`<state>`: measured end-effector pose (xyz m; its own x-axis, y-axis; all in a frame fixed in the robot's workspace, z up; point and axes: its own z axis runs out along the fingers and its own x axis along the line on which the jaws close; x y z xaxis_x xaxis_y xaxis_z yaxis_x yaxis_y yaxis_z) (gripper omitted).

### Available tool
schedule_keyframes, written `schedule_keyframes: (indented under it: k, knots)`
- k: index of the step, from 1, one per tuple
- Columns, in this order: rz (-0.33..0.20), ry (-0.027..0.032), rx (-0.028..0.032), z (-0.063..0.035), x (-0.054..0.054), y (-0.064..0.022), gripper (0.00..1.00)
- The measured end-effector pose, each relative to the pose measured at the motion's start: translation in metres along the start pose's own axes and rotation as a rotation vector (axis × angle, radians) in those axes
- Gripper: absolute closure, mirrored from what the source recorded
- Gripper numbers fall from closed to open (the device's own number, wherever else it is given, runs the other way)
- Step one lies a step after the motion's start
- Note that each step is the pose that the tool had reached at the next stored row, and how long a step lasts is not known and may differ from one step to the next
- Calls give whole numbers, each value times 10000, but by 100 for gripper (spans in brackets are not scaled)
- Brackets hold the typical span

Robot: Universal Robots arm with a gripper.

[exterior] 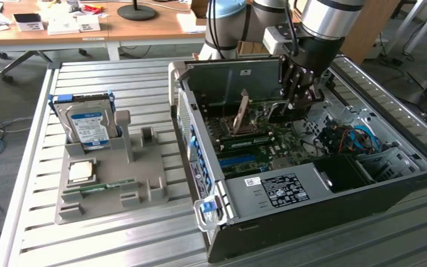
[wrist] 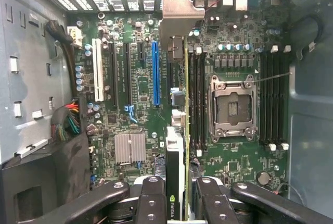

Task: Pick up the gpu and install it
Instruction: 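Insert the gpu into the slot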

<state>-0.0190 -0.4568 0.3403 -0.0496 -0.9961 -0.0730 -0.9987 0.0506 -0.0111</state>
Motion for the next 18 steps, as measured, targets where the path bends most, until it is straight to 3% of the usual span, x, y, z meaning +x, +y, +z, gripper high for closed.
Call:
schedule_keyframes:
  k: [11, 18]
  knots:
    - [0, 0, 0, 66, 6, 7, 73]
    - [-1, -1, 1, 109, 12, 64, 73]
